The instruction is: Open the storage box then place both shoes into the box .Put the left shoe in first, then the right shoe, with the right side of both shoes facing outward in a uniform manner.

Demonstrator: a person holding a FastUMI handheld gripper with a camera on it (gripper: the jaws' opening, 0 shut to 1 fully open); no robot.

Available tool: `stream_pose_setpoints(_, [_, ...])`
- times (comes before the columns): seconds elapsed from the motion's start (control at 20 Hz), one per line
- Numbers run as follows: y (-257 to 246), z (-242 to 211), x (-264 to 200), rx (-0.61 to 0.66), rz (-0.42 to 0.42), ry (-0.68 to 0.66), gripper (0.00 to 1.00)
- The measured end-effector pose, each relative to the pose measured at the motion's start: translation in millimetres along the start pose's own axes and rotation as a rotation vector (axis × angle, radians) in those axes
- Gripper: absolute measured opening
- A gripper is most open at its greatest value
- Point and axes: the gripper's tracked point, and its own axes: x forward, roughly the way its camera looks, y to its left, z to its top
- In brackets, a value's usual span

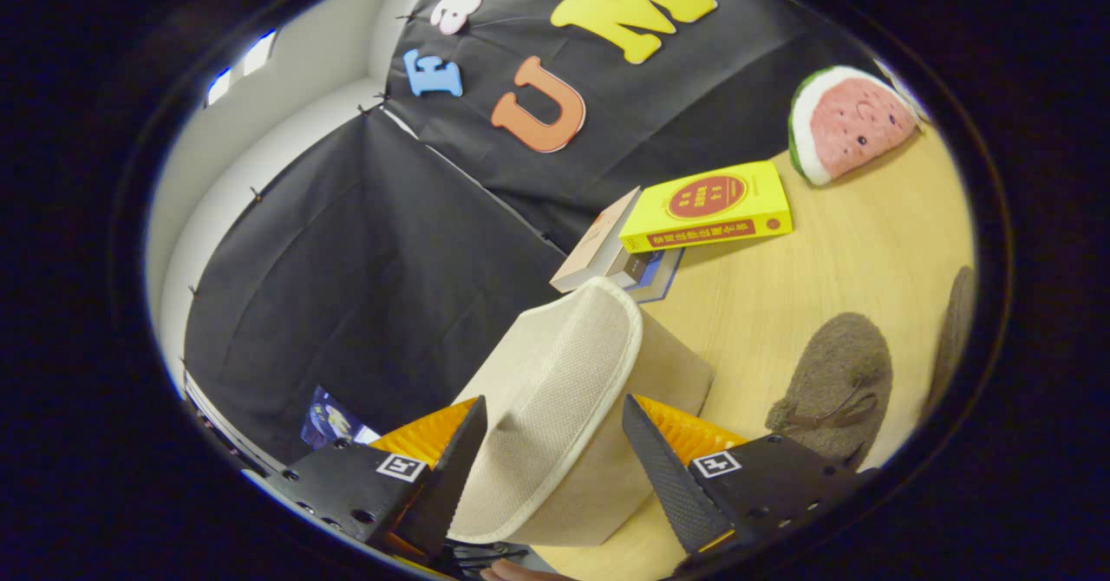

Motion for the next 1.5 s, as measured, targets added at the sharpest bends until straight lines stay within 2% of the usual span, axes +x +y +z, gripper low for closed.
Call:
stream_pose_setpoints(0.35, [9,-11,12,0.147,0.096,0.114,0.93])
stream_pose_setpoints(0.4, [6,-9,12,0.148,0.083,0.114,0.92])
stream_pose_setpoints(0.5, [9,-12,9,0.156,0.085,0.130,0.74])
stream_pose_setpoints(0.85, [7,-10,-9,0.042,0.030,0.140,0.58])
stream_pose_setpoints(1.0, [8,-5,-13,0.045,-0.006,0.125,0.51])
stream_pose_setpoints(1.2, [19,6,-21,0.020,-0.058,0.094,0.16])
stream_pose_setpoints(1.3, [23,8,-22,-0.018,-0.105,0.073,0.15])
stream_pose_setpoints(1.35, [31,11,-23,-0.024,-0.118,0.060,0.04])
stream_pose_setpoints(1.5, [53,21,-23,-0.067,-0.139,0.013,0.04])
